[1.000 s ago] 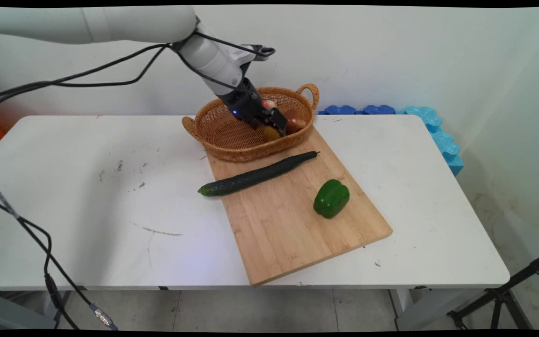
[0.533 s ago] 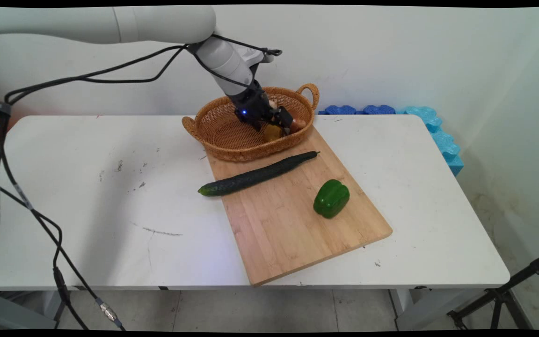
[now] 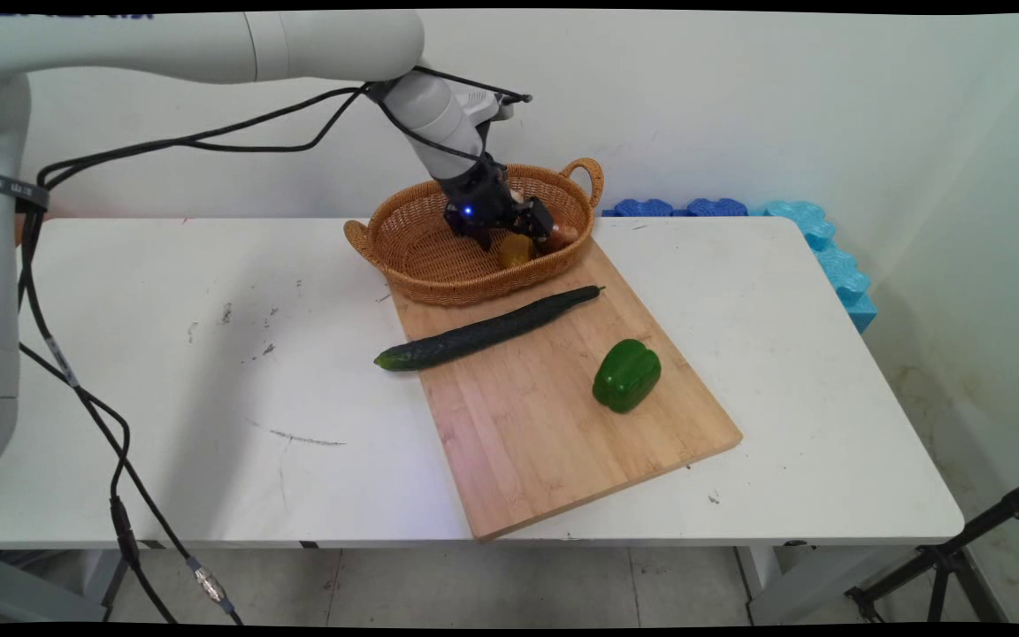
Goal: Pick up the potato from the vegetable basket, then place the picked object on the cutting board
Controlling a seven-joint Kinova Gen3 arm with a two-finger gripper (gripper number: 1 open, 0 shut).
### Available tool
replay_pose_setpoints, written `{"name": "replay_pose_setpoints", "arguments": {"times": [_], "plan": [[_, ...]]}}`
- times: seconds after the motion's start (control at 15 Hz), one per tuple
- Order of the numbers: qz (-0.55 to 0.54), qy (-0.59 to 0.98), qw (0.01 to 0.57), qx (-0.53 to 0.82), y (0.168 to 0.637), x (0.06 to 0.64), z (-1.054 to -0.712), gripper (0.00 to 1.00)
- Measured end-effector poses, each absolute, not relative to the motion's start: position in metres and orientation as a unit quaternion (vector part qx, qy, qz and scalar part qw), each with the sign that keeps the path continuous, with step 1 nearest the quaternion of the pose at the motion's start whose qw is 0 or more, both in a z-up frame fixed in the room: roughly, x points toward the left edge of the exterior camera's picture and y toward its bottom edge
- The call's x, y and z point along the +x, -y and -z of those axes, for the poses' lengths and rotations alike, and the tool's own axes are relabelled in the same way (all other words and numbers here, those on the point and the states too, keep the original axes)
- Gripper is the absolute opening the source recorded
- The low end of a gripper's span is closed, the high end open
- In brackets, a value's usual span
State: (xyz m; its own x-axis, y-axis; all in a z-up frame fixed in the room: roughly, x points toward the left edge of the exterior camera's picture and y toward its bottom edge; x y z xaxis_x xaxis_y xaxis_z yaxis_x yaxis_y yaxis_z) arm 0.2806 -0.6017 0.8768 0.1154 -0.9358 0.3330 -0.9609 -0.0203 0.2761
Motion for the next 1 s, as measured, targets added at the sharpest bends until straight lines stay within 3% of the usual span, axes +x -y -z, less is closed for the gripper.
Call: {"name": "replay_pose_setpoints", "arguments": {"times": [0.6,0.67,1.0], "plan": [[-0.021,0.647,0.2,0.736,0.624,0.269,-0.846,1.0],[-0.021,0.647,0.199,0.735,0.625,0.268,-0.843,0.0],[-0.03,0.662,0.199,0.722,0.63,0.264,-0.84,0.0]]}}
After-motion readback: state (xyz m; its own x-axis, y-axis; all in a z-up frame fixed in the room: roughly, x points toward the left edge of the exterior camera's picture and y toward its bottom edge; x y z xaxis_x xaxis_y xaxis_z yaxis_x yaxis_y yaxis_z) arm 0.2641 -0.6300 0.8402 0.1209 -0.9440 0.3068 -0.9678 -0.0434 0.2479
